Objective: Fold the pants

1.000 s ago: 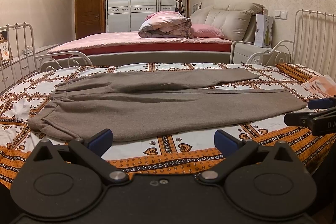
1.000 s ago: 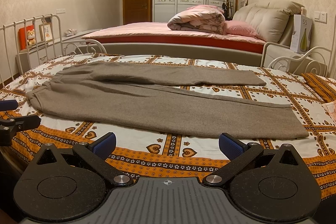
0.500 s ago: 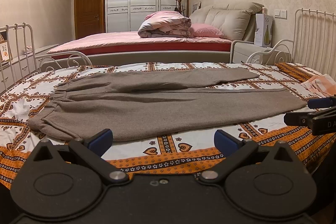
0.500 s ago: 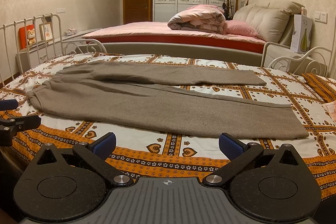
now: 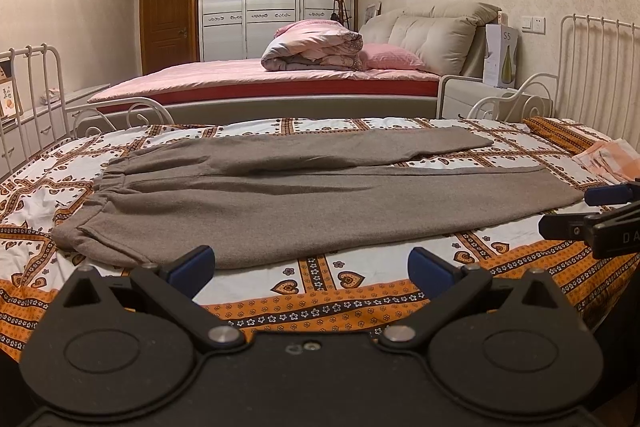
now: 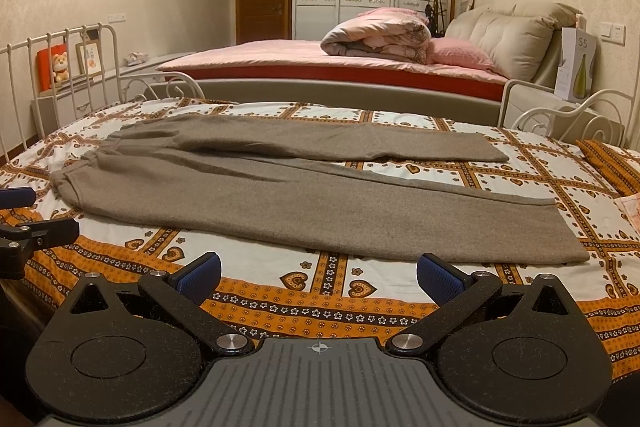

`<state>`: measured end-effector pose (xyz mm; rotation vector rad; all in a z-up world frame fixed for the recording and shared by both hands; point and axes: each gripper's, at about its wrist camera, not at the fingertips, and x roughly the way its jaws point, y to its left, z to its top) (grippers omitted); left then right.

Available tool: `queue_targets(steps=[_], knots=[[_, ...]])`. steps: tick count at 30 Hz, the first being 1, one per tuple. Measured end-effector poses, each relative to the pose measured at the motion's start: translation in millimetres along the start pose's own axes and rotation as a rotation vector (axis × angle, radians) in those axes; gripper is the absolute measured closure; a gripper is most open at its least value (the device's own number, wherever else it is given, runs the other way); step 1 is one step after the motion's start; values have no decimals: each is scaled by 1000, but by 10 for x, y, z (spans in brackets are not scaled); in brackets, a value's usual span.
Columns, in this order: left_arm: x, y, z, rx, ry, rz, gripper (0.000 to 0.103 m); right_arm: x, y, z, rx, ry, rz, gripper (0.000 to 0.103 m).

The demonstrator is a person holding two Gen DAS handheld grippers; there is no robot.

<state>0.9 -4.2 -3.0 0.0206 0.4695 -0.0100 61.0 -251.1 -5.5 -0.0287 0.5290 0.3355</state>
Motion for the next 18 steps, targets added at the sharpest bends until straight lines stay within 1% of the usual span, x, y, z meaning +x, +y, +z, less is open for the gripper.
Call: queue_targets(steps=[18], knots=[[10, 2, 3, 2, 8, -2, 6, 2, 0, 2, 2, 4, 1, 0]])
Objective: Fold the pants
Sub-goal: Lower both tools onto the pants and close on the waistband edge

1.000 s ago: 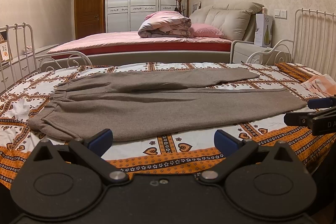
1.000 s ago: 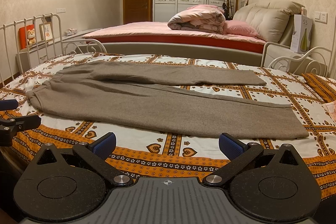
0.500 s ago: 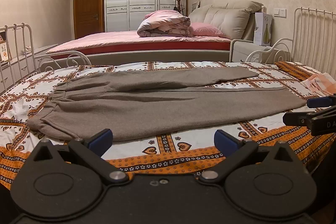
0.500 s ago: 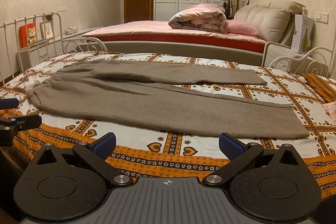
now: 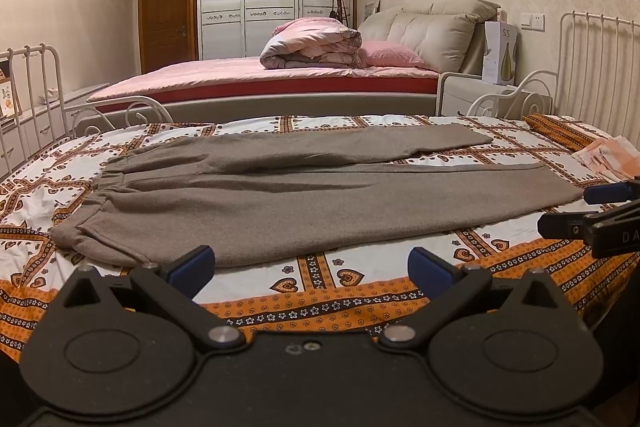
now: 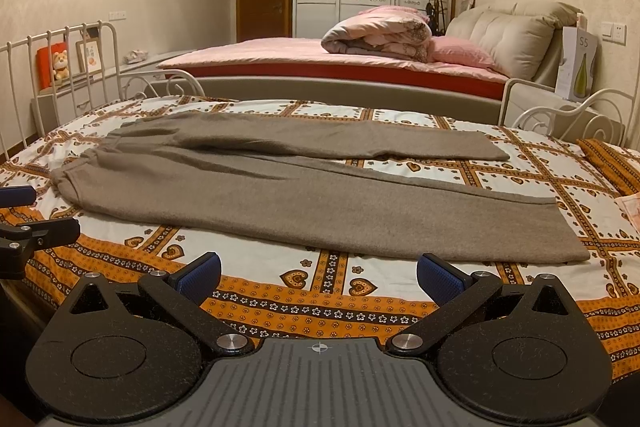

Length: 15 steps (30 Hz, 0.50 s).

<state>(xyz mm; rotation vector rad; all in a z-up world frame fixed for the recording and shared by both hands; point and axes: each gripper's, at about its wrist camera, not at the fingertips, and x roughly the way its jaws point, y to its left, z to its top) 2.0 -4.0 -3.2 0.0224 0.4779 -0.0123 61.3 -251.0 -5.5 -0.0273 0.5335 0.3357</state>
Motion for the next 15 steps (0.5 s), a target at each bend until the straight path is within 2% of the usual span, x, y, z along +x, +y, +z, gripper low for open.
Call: queue_targets(steps=[6, 9, 11, 15], knots=[[148, 234, 210, -1, 40, 47, 6, 66, -121, 153, 19, -8, 19, 0], [324, 590, 418, -48, 40, 75, 6, 198, -243, 364, 6, -17, 53, 0], [483, 859, 576, -55, 47, 56, 6, 345, -354, 551, 10, -22, 73, 0], [917, 1434, 875, 18, 44, 132, 6, 793, -534, 974, 29, -14, 108, 0]])
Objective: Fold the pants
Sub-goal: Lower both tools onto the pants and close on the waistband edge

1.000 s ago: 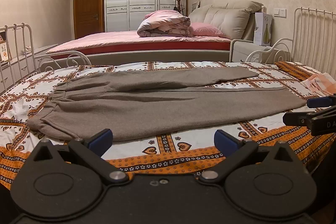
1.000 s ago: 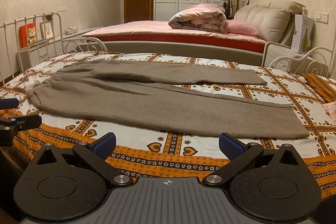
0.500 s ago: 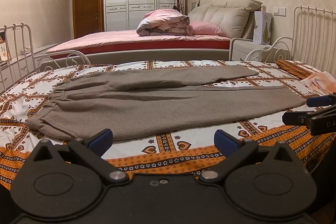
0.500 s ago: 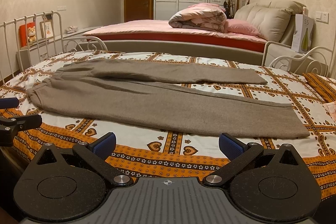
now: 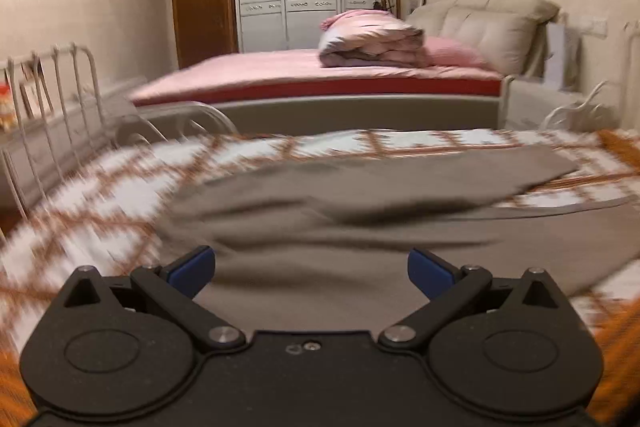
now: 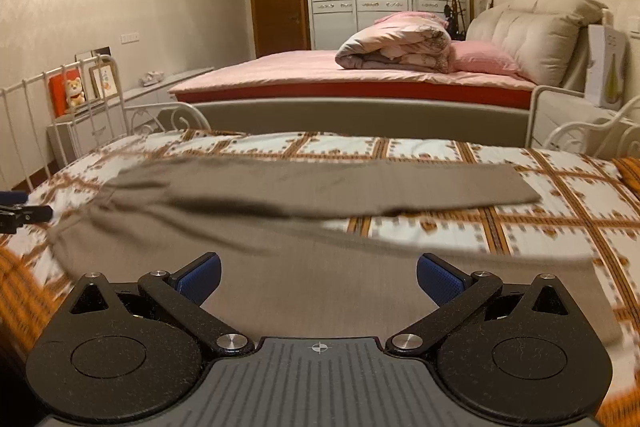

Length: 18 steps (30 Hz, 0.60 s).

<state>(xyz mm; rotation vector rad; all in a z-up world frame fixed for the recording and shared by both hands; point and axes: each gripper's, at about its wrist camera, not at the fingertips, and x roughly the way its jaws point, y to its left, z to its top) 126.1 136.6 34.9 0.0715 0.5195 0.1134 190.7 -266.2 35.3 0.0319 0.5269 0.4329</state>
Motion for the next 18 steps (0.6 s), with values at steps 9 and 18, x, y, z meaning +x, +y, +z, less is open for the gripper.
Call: queue_targets(steps=[9, 18], knots=[[1549, 1228, 352, -2, 113, 67, 10, 1768, 123, 845, -95, 71, 95, 29], [2747, 1869, 459, 5, 207, 28, 12, 3667, 439, 1230, -221, 171, 173, 37]])
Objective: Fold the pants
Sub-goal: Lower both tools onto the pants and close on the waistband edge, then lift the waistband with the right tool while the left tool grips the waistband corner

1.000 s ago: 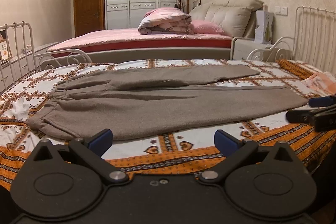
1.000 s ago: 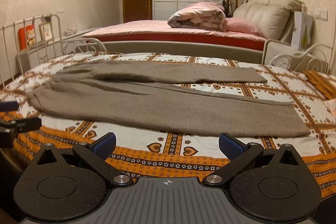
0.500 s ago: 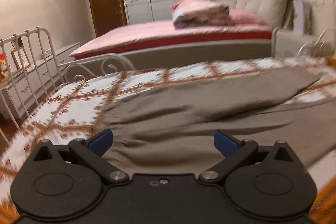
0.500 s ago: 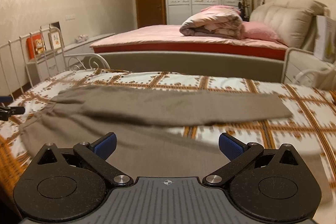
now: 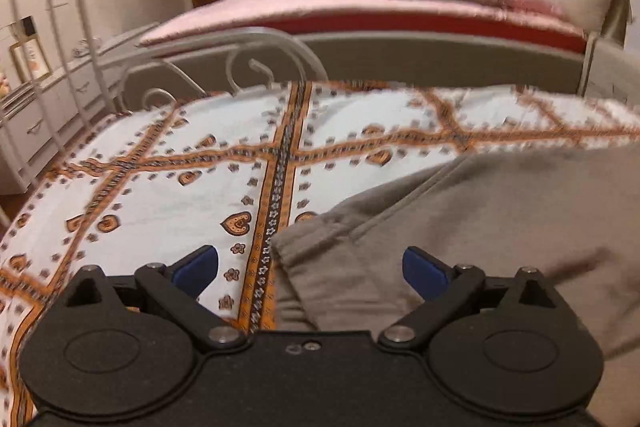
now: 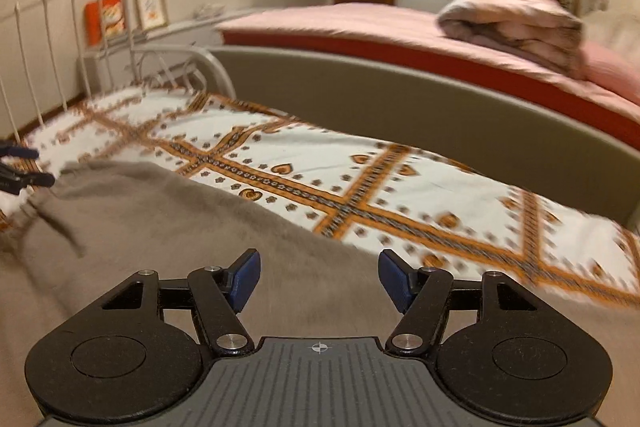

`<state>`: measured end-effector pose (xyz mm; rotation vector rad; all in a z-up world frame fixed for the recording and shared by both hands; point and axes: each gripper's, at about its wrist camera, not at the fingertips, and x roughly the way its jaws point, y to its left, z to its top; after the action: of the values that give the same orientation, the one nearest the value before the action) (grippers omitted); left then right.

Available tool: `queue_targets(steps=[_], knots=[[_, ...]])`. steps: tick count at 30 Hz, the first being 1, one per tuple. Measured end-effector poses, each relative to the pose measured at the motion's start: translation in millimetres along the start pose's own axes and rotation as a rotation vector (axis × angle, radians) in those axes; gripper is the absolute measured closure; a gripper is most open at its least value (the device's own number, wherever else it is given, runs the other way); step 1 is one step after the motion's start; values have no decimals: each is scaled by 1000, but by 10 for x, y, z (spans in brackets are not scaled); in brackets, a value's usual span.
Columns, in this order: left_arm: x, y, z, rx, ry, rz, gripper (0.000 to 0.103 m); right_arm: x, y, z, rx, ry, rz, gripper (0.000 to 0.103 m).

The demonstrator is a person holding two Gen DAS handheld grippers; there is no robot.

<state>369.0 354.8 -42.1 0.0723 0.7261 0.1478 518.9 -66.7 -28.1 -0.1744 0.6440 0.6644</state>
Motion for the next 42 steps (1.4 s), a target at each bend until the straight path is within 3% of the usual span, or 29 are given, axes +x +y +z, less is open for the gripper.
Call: queue_targets(steps=[5, 9, 14, 15, 17, 18, 19, 21, 24, 32, 36, 39, 42], knots=[[363, 65, -16, 47, 57, -54, 12, 618, -32, 127, -80, 49, 36, 37], [519, 183, 0, 13, 43, -128, 12, 981, -52, 168, -168, 145, 70, 37], [680, 272, 35, -40, 51, -213, 13, 1068, -229, 195, -171, 182, 155, 37], [694, 283, 25, -47, 48, -230, 17, 1082, -262, 196, -178, 193, 176, 37], [667, 292, 27, -60, 11, -280, 57, 1097, -293, 209, -168, 214, 205, 42], [638, 277, 38, -58, -5, -293, 70, 1094, -285, 215, -173, 221, 223, 68], [614, 258, 49, -62, -12, -313, 76, 1056, -263, 224, -174, 218, 238, 98], [535, 214, 61, -23, -44, -298, 79, 962, -199, 243, -188, 207, 220, 98], [300, 306, 100, -31, -122, -338, 80, 680, -108, 244, -214, 147, 195, 98], [-573, 387, 180, 88, -262, -417, 81, -500, 284, 204, -341, -4, 130, 98], [-997, 362, -76, 114, -303, -431, 87, -1080, 595, -48, -430, -23, 116, 98], [-1224, 252, -385, 146, -289, -409, 88, -1394, 823, -361, -450, -13, 118, 98], [-1350, 147, -723, 108, -228, -378, 88, -1546, 1014, -777, -438, 2, 107, 98]])
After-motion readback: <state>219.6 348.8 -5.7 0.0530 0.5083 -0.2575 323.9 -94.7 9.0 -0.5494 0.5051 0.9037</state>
